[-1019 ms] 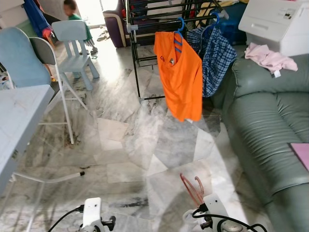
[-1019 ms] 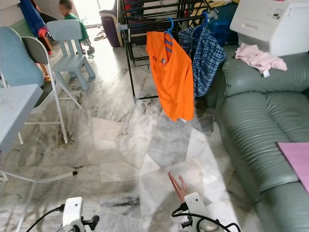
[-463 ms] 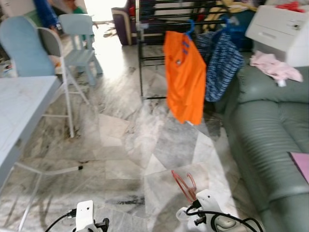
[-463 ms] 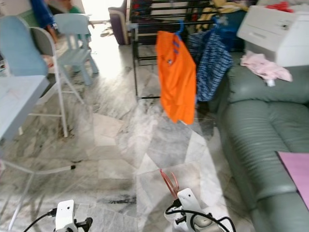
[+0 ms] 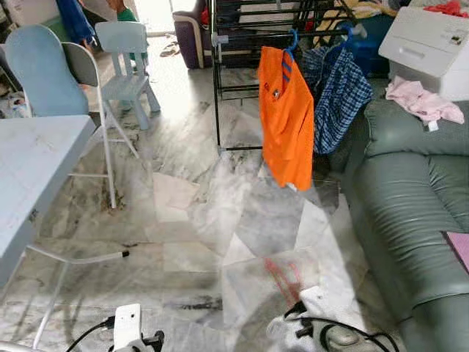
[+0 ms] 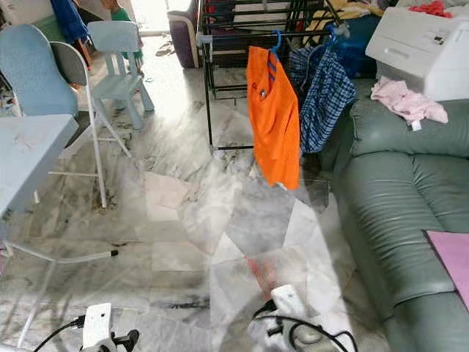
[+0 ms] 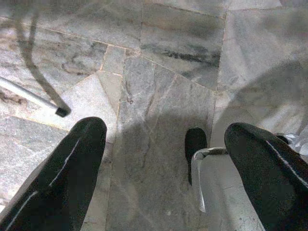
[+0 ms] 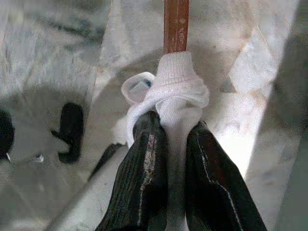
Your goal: Hang hanger
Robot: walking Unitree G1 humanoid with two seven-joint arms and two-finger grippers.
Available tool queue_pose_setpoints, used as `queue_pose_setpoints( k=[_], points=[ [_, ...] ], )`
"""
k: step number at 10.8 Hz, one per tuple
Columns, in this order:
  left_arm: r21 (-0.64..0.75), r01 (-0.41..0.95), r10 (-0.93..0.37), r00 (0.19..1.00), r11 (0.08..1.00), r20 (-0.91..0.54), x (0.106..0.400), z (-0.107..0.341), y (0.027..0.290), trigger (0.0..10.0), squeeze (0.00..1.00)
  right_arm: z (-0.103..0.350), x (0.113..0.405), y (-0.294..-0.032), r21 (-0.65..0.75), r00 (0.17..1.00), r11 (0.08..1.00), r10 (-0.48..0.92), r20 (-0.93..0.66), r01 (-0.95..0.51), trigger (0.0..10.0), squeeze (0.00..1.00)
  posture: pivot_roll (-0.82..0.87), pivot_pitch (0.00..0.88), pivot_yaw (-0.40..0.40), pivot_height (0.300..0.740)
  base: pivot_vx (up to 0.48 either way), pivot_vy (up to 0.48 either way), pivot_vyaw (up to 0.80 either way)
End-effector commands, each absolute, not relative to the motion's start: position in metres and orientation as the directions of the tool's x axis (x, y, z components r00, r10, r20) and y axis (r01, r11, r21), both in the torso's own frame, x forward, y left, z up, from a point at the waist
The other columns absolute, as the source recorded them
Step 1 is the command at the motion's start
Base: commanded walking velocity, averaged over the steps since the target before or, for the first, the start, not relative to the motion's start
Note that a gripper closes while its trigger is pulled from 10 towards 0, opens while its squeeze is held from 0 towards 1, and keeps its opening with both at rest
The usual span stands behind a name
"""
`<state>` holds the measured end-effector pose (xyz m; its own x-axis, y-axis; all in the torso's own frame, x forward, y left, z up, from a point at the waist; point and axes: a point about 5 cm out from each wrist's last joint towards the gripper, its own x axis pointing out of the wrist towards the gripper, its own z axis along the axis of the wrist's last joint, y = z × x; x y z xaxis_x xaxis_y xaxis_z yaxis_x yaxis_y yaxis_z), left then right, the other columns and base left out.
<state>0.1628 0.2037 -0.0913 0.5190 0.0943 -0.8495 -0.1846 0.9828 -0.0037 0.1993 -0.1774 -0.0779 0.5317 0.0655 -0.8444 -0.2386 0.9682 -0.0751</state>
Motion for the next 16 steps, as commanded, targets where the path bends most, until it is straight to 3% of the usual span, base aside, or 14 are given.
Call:
queue_pose_setpoints(
  k=[1,6,9,12,16],
  points=[
    [0.002,-0.178,0.094,0.512,0.984,-0.854,0.162,-0.091,0.207,10.0,0.0,-0.074,0.206,-0.178,-0.072,0.551,0.977,0.052,-0.833,-0.2,10.0,0.0,-0.09,0.0,0.084,0.74,0.0,0.0,0.0],
    [-0.033,-0.405,0.217,0.556,0.914,-0.802,0.191,-0.073,0.234,10.0,0.0,-0.062,0.225,-0.186,-0.029,0.605,0.998,0.015,-0.796,-0.064,10.0,0.0,-0.1,0.0,0.101,0.74,0.0,0.0,0.0],
    [-0.017,-0.427,0.265,0.59,0.904,-0.762,0.211,-0.058,0.248,10.0,0.0,-0.057,0.234,-0.186,-0.028,0.614,0.997,0.024,-0.789,-0.075,10.0,0.0,-0.1,0.0,0.1,0.74,0.0,0.0,0.0],
    [0.043,-0.469,0.308,0.507,0.882,-0.805,0.171,-0.074,0.261,10.0,0.0,-0.069,0.216,-0.18,-0.019,0.558,0.991,0.059,-0.828,-0.133,10.0,0.0,-0.06,0.0,0.062,0.74,0.0,0.0,0.0],
    [0.049,-0.431,0.273,0.474,0.901,-0.837,0.143,-0.087,0.253,10.0,0.0,-0.076,0.202,-0.182,-0.021,0.524,0.989,0.061,-0.85,-0.148,10.0,0.0,-0.03,0.0,0.042,0.74,0.0,0.0,0.0]
  ],
)
